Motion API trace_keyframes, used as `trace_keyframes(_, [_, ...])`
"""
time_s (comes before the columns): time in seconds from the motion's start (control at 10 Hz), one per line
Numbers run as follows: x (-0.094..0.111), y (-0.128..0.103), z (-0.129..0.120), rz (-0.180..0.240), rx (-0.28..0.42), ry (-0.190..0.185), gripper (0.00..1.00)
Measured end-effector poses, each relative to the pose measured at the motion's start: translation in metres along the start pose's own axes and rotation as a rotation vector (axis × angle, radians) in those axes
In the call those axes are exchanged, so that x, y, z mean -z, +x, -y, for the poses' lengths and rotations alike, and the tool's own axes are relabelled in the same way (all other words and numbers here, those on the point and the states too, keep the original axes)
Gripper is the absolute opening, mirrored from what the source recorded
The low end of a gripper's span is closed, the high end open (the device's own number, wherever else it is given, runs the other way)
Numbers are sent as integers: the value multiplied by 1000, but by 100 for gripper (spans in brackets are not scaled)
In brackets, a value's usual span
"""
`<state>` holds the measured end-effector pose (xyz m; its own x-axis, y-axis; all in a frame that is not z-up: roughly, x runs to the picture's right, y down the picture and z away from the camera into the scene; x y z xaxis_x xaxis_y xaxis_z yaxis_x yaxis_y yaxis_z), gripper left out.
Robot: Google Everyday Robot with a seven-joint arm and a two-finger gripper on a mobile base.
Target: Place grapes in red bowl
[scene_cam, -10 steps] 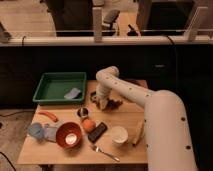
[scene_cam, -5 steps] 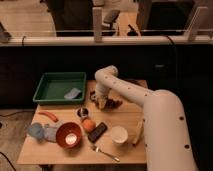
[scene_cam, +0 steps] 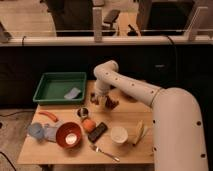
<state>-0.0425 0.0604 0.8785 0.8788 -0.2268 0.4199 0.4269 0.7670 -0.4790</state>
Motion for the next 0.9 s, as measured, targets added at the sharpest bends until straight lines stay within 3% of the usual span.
trace_keyframes(0.5, [46, -30, -10, 21, 108, 19, 0])
trace_keyframes(0.9, [76, -57, -9, -17, 210, 13, 0])
